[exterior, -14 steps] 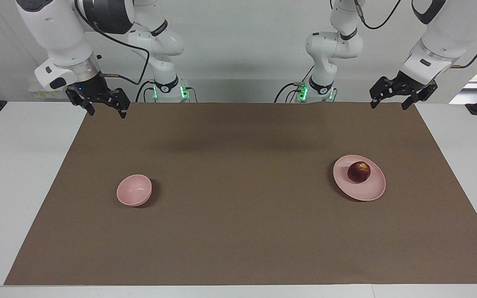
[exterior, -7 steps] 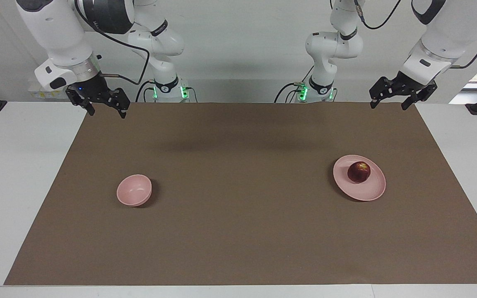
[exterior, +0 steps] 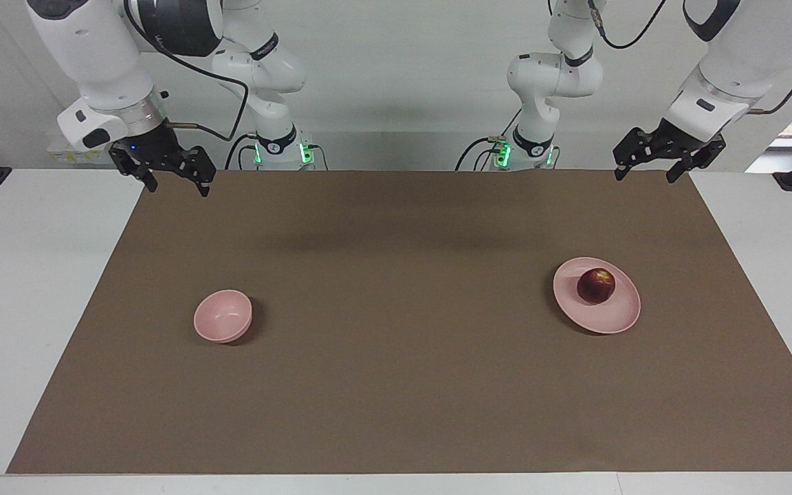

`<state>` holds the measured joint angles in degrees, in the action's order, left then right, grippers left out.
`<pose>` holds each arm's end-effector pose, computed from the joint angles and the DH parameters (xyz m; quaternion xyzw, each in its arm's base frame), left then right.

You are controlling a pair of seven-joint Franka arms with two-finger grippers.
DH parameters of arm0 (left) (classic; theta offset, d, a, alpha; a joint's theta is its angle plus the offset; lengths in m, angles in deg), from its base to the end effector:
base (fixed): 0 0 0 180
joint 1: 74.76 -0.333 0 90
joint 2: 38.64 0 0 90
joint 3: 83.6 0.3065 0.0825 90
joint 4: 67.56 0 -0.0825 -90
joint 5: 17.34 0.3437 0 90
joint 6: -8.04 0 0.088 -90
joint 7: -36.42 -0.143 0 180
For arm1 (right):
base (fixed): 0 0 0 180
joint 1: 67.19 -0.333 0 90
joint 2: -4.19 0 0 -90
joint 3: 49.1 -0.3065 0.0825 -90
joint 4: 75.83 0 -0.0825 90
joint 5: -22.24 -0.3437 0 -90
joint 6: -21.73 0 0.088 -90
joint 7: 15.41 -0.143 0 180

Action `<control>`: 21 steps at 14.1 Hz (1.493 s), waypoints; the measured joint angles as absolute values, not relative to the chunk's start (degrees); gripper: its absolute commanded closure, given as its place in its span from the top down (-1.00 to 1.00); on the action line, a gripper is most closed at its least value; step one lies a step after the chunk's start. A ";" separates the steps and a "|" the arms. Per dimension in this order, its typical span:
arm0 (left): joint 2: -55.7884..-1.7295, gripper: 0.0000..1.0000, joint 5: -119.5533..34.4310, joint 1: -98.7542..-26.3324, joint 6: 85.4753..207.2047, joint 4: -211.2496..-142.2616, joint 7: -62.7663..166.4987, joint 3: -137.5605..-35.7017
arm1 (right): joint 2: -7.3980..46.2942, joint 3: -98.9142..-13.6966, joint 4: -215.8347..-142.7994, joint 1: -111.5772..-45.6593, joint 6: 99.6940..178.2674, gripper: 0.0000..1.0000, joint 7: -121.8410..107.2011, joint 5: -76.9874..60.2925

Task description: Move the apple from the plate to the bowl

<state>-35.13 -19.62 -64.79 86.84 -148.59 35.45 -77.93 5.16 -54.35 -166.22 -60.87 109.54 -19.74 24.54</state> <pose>0.5065 -0.0461 0.5979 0.9974 -0.0487 -0.0504 0.0152 0.5120 -0.0158 0.5643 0.9982 -0.0472 -0.0304 0.0202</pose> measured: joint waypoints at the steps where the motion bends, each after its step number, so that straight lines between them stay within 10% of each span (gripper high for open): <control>1: -35.14 1.00 -19.62 -64.79 86.84 -148.67 35.45 -77.93 | 5.16 -54.35 -166.22 -60.87 109.54 1.00 -19.74 24.54; 14: -35.28 1.00 -19.62 -64.77 87.42 -150.00 35.45 -77.89 | 5.16 -54.35 -166.22 -60.88 109.54 1.00 -19.74 24.54; 21: -36.53 1.00 -19.62 -64.70 101.45 -163.61 35.45 -77.89 | 5.16 -54.35 -166.22 -60.87 109.54 1.00 -19.74 24.54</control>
<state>-36.53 -19.62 -64.70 101.45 -163.61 35.45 -77.89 5.16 -54.35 -166.22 -60.87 109.54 -19.74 24.54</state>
